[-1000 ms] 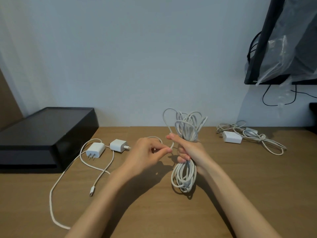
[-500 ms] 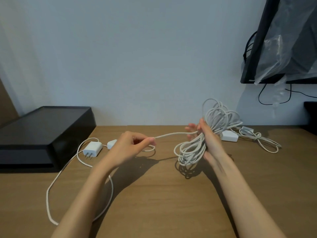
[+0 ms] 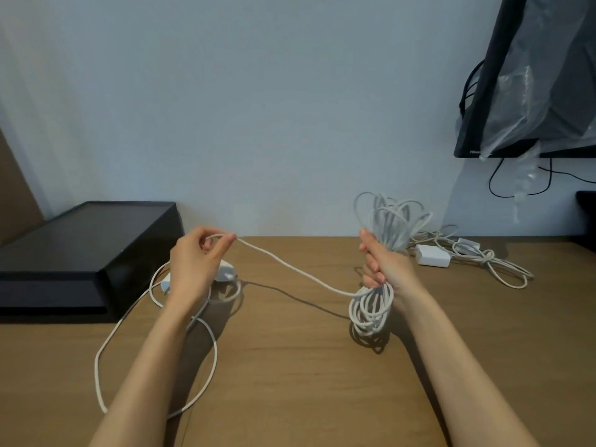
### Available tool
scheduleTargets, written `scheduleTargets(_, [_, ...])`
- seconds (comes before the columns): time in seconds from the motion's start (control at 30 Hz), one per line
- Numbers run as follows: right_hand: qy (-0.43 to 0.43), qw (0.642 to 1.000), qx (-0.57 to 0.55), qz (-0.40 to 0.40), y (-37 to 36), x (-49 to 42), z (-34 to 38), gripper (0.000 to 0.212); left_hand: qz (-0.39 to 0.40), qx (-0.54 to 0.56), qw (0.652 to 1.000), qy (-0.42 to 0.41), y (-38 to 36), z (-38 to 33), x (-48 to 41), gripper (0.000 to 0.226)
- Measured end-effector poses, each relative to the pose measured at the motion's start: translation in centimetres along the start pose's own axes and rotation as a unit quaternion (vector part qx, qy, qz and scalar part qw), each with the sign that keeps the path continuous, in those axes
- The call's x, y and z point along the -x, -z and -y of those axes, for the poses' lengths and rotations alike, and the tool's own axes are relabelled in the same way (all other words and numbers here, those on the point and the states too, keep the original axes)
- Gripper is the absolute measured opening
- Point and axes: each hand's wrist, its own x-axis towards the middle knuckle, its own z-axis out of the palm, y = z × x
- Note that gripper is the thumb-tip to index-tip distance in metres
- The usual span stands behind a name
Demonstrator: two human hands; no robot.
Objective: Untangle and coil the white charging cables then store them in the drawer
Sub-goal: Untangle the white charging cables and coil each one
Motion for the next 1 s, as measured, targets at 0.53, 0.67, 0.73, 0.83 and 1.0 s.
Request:
scheduleTargets(0.53, [-0.068,0.984,0.044,0.161,-2.7,2.1,0.1,0.014,0.257,0.139,0.955,-0.048,-1.5,-3.9,1.9,0.013])
scheduleTargets(0.67, [-0.086,0.975,0.007,0.204,-3.8,2.5,-0.7,0.039,0.280,0.142,0.947,-0.069,-2.1,-4.2,2.4,0.012])
scheduleTargets(0.73, [-0.092,0.974,0.004,0.209,-4.4,2.6,-1.3,0.044,0.284,0.156,0.944,-0.066,-2.1,-4.2,2.4,0.015])
scheduleTargets(0.83, [-0.102,0.970,0.000,0.219,-5.0,3.0,-1.8,0.045,0.270,0.155,0.948,-0.058,-2.1,-4.1,2.3,0.016])
scheduleTargets(1.0, [-0.069,0.977,0.015,0.199,-5.3,3.2,-2.1,0.023,0.245,0.115,0.958,-0.092,-2.1,-3.9,2.2,0.009])
